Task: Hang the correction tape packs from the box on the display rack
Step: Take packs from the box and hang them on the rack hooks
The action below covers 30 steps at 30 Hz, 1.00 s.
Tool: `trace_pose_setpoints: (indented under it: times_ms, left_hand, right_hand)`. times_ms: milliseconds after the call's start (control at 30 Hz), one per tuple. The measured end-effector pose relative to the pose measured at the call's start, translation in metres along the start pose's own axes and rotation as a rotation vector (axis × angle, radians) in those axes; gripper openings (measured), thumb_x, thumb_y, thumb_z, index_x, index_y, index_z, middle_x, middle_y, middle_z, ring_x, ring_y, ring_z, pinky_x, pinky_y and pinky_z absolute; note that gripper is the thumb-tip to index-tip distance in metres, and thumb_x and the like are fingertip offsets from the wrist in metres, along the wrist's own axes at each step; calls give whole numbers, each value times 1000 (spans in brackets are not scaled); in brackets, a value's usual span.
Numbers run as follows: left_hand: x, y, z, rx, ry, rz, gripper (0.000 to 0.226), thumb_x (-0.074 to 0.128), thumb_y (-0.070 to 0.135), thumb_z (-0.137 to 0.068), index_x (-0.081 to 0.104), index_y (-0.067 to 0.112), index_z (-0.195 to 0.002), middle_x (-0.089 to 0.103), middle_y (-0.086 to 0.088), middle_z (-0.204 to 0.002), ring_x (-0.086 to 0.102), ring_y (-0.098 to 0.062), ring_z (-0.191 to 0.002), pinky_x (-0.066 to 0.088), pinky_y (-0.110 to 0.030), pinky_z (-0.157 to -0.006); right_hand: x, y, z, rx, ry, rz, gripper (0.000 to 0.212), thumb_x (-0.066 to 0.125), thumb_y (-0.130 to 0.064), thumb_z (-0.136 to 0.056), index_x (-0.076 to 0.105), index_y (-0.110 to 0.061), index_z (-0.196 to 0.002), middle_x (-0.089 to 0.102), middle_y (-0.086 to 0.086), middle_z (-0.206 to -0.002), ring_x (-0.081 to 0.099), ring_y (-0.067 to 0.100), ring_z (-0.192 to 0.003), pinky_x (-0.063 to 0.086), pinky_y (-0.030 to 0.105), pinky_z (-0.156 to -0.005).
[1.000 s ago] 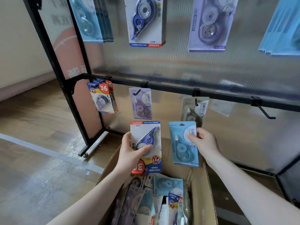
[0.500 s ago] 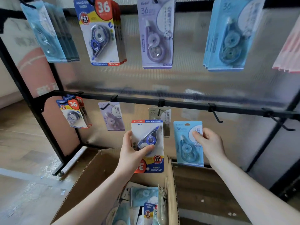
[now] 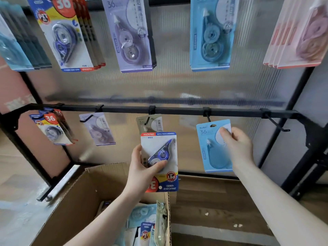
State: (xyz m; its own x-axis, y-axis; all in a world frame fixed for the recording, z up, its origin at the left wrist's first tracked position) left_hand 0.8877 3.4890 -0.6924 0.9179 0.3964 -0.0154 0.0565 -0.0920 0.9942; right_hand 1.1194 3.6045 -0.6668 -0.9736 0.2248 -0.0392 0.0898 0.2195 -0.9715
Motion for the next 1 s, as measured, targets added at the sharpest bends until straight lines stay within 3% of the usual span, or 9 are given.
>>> trace_pose_setpoints:
  times_ms: [133,300,367,500,633,700,833,1000]
  left_hand:
    - [0,-3,3,-19,22,-7,66,75,9,-77,36,32,-125,61,9,-107,68,-5,-88,56,-21,-65]
    - [-2,-12,7,-62,-31,-9,57,72,8,-80,42,29,-123,65,5,-107,70,-9,-88,55,-21,-61]
    - [-4,-15,5,-80,-48,-44,43,71,10,-80,49,26,-113,68,1,-105,71,-11,-86,56,-22,-61]
    - [-12,-18,2,-111,-33,-102,37,75,20,-75,54,13,-104,71,-6,-98,72,-18,-82,57,-26,-63]
    - [-20,-13,3,-94,0,-126,34,75,21,-75,55,6,-99,73,-6,-91,73,-21,-78,58,-28,-61]
    - [-23,-11,4,-59,27,-110,27,71,18,-80,54,9,-99,72,-5,-92,72,-21,-80,58,-28,-61]
    - [-27,-7,5,-6,58,-86,20,62,19,-88,50,15,-103,69,-1,-97,71,-13,-82,55,-22,-57]
    - [-30,-7,4,-2,61,-120,19,62,19,-89,48,24,-101,66,3,-99,71,-9,-81,55,-21,-55]
  right_hand:
    - [0,5,-1,11,-22,20,32,56,-20,-92,47,9,-81,47,6,-71,36,10,-59,24,18,-45]
    - [1,11,-4,28,-16,0,47,59,-33,-80,45,12,-83,45,7,-72,37,16,-68,28,31,-63]
    - [4,14,-6,32,-11,15,41,60,-27,-84,46,11,-81,44,7,-71,36,17,-68,27,31,-63]
    - [10,19,-12,45,32,68,35,59,-21,-88,46,9,-75,41,7,-67,34,19,-65,24,31,-59]
    - [16,19,-17,70,38,159,27,56,-24,-94,60,2,-87,59,3,-76,48,7,-59,31,27,-51]
    - [18,20,-20,67,35,186,27,55,-26,-94,62,1,-91,64,6,-83,53,8,-64,35,27,-52]
    - [18,20,-23,49,61,236,28,55,-27,-93,62,1,-91,67,13,-89,58,27,-77,36,31,-59]
    - [14,13,-23,-2,87,319,19,55,-25,-92,61,-8,-93,65,9,-91,57,27,-82,38,32,-60]
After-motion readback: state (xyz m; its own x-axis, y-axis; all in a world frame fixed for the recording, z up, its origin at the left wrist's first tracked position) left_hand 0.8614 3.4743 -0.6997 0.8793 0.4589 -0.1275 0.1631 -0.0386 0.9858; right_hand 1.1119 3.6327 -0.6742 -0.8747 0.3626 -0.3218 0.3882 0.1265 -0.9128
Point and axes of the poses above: each hand's wrist, its own z-axis away from the middle knuckle, its own x-axis out of the palm, y = z × x, the point moved 2 cm from there along -z, towards the middle knuckle
